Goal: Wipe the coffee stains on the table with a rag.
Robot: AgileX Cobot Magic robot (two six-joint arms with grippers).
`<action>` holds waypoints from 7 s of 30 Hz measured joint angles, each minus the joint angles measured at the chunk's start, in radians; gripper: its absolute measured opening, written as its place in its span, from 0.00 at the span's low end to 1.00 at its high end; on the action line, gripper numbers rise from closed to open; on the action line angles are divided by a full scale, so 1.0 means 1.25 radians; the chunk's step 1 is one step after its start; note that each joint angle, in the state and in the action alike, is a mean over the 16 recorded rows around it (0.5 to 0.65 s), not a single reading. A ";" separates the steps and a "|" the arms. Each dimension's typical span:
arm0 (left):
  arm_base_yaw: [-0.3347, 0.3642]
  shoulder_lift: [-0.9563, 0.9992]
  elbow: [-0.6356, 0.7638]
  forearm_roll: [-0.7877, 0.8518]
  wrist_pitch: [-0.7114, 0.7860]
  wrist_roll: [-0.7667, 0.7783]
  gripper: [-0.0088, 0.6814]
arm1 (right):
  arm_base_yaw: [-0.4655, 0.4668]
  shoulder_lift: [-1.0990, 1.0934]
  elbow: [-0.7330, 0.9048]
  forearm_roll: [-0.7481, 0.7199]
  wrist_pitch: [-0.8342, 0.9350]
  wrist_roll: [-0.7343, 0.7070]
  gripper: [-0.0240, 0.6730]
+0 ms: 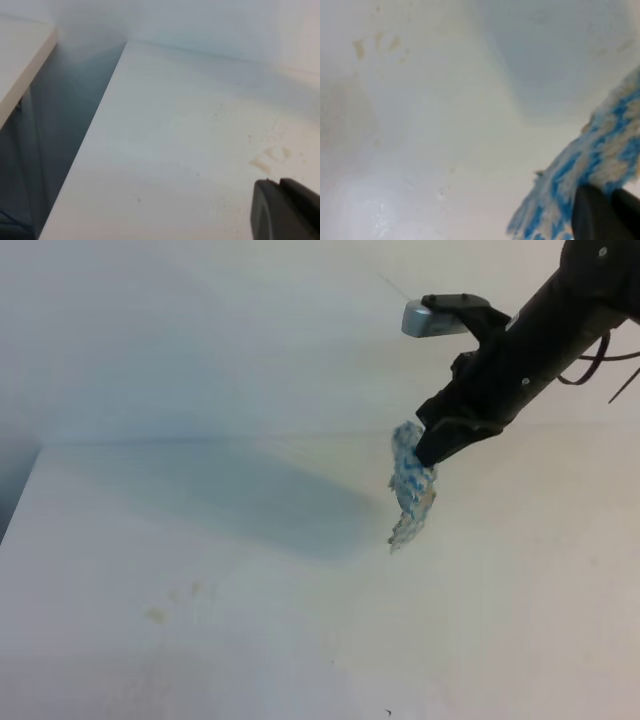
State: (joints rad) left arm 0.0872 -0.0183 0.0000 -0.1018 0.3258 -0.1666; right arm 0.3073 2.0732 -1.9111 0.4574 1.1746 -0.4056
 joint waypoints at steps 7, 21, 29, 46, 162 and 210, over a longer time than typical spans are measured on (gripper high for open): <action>0.000 0.003 0.000 0.000 0.000 0.000 0.01 | -0.011 -0.069 0.068 -0.001 -0.020 -0.009 0.05; 0.000 0.001 0.000 0.000 0.000 -0.001 0.01 | -0.029 -0.251 0.401 -0.093 -0.227 0.022 0.05; 0.000 0.007 0.000 0.000 0.000 -0.001 0.01 | -0.031 -0.271 0.471 -0.101 -0.289 0.028 0.11; 0.000 0.011 0.000 0.000 0.000 -0.001 0.01 | -0.031 -0.302 0.475 -0.077 -0.234 0.018 0.27; 0.000 0.015 0.000 -0.003 0.000 -0.001 0.01 | -0.319 -1.671 1.531 -0.381 -0.706 0.304 0.03; 0.000 0.015 0.000 -0.003 0.000 -0.002 0.01 | -0.359 -1.670 1.531 -0.381 -0.702 0.304 0.03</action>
State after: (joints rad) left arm 0.0866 0.0000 0.0000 -0.1057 0.3258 -0.1685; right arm -0.1413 -0.0145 0.0030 -0.0189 0.2969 -0.0252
